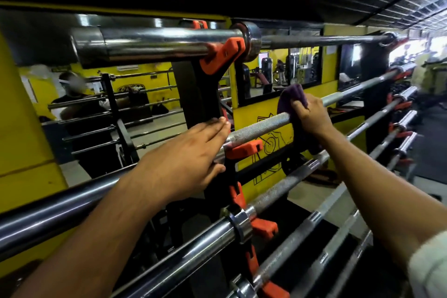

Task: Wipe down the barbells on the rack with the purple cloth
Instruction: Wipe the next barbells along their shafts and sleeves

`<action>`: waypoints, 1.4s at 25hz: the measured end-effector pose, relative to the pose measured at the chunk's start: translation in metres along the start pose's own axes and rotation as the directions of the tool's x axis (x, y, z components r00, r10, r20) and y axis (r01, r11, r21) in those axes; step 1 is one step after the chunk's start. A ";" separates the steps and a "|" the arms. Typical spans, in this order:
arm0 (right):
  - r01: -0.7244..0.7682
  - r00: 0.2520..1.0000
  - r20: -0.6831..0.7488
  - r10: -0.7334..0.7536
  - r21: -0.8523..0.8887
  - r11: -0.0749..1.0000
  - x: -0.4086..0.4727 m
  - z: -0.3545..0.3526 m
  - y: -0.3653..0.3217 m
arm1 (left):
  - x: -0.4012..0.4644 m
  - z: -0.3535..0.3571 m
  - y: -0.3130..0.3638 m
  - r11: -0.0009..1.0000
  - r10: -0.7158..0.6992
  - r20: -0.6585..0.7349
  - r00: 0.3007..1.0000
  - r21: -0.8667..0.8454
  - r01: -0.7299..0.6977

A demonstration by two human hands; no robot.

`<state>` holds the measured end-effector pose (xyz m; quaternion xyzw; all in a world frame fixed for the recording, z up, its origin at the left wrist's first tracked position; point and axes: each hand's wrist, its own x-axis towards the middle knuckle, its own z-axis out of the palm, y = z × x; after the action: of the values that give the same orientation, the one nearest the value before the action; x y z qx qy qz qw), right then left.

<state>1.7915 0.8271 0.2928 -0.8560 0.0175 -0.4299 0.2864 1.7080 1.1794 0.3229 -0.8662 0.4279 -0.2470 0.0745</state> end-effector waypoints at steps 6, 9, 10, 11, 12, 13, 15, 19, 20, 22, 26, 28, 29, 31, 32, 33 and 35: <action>0.085 0.956 0.270 -0.118 0.132 0.988 -0.041 0.014 -0.086 | 0.002 0.001 -0.001 0.999 -0.013 0.013 1.000 -0.045 0.014; 0.166 0.949 0.211 -0.234 0.297 0.940 -0.063 0.025 -0.106 | 0.002 -0.004 0.000 0.995 -0.031 0.036 0.999 -0.093 0.034; 0.185 0.949 0.191 -0.250 0.303 0.935 -0.063 0.025 -0.102 | 0.002 -0.004 0.000 0.994 -0.036 0.036 0.999 -0.104 0.040; 0.208 0.948 0.177 -0.265 0.286 0.935 -0.061 0.026 -0.093 | 0.003 -0.003 -0.001 0.994 -0.037 0.029 0.999 -0.104 0.040; 0.230 0.946 0.166 -0.277 0.252 0.940 -0.057 0.026 -0.083 | 0.002 -0.003 -0.001 0.994 -0.036 0.021 0.999 -0.101 0.038; 0.255 0.946 0.147 -0.289 0.215 0.943 -0.051 0.025 -0.072 | 0.001 -0.003 -0.002 0.994 -0.033 0.017 0.999 -0.101 0.034; 0.265 0.959 0.066 -0.274 0.123 0.956 -0.037 0.020 -0.050 | 0.001 -0.002 -0.003 0.994 -0.025 0.008 1.000 -0.102 0.025; -0.029 0.999 -0.034 0.035 0.159 0.987 -0.021 0.005 -0.017 | 0.001 0.000 -0.004 0.994 -0.026 -0.011 1.000 -0.110 0.025; -0.079 0.996 -0.018 0.083 0.173 0.982 -0.025 0.007 -0.022 | 0.001 0.001 -0.003 0.994 -0.026 -0.014 1.000 -0.111 0.024; -0.058 0.998 0.046 0.050 0.199 0.978 -0.044 0.022 -0.046 | 0.001 0.002 -0.002 0.994 -0.024 -0.017 1.000 -0.108 0.022; 0.308 0.938 0.099 -0.333 0.207 0.929 -0.084 0.037 -0.084 | 0.003 0.001 -0.002 0.991 -0.027 0.008 1.000 -0.129 0.028; 0.359 0.916 0.119 -0.382 0.178 0.916 -0.076 0.033 -0.074 | 0.002 -0.001 -0.001 0.991 -0.029 0.019 0.999 -0.132 0.031; 0.352 0.920 0.123 -0.371 0.155 0.923 -0.067 0.030 -0.067 | 0.002 -0.001 -0.001 0.992 -0.031 0.019 0.999 -0.125 0.033; 0.324 0.938 0.090 -0.335 0.116 0.939 -0.047 0.020 -0.051 | 0.001 -0.003 0.000 0.993 -0.034 0.015 0.999 -0.112 0.035; 0.268 0.957 0.087 -0.275 0.088 0.959 -0.038 0.014 -0.042 | 0.000 -0.004 0.000 0.993 -0.034 0.013 0.999 -0.109 0.035; 0.175 0.980 0.084 -0.182 0.076 0.982 -0.027 0.009 -0.029 | 0.000 -0.004 0.001 0.994 -0.032 0.010 0.999 -0.106 0.033; -0.022 0.998 0.067 0.015 0.108 0.994 -0.014 0.001 -0.010 | -0.001 -0.004 0.000 0.994 -0.031 0.004 1.000 -0.103 0.032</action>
<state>1.7810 0.8395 0.2872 -0.8527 -0.0076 -0.3990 0.3371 1.7053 1.1802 0.3258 -0.8758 0.4263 -0.2247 0.0261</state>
